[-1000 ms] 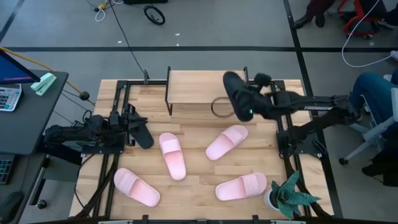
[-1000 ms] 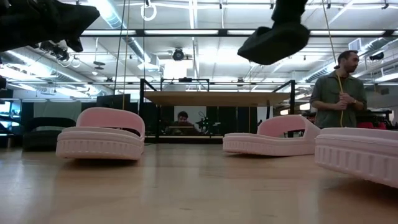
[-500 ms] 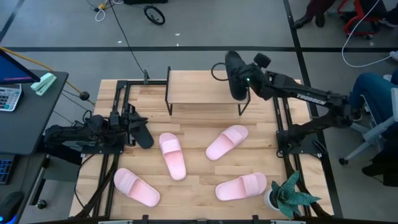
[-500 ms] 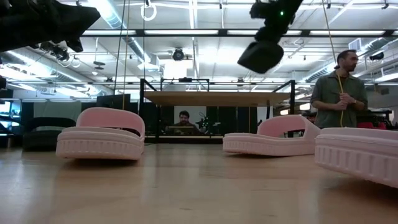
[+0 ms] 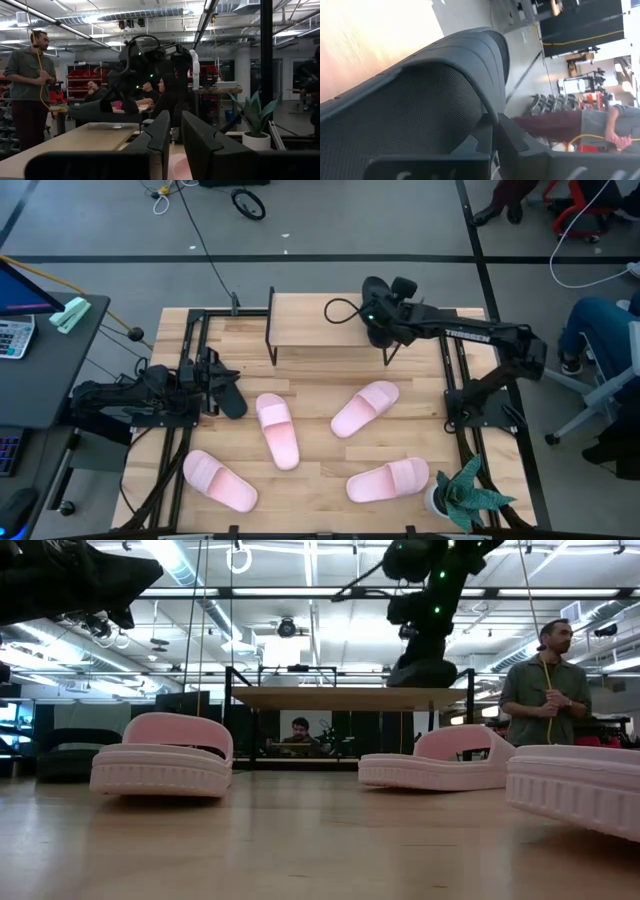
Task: Pick and place slides into the shelf
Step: Put the right black slide on the shelf
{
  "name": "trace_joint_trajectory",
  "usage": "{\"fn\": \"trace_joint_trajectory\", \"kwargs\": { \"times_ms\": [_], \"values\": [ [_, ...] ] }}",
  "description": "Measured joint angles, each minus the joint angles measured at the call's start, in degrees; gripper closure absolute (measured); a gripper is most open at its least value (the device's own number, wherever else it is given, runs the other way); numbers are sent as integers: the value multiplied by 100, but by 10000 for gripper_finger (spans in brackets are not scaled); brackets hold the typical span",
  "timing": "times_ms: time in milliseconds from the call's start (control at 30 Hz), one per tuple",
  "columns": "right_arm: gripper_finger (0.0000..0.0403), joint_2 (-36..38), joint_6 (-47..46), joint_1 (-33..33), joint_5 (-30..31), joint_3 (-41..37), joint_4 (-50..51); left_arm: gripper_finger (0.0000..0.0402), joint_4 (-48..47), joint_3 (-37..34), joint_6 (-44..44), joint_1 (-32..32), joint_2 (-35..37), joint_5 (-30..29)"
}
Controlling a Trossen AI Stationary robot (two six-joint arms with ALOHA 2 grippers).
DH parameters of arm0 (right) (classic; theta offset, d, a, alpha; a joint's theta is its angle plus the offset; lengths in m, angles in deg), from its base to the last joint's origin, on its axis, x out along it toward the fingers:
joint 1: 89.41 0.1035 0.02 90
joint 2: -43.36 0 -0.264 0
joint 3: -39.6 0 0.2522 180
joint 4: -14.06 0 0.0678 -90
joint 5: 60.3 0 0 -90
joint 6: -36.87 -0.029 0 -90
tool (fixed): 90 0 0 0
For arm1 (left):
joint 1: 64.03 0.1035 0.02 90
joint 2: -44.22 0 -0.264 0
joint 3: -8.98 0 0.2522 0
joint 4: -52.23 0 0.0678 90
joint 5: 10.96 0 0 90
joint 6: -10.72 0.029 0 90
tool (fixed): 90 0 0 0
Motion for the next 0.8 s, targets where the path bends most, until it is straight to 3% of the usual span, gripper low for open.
{"fn": "trace_joint_trajectory", "kwargs": {
  "times_ms": [800],
  "values": [
    [386,-151,355,-163,38,0,109,355,-2,0,-197,0,0,0]
  ]
}}
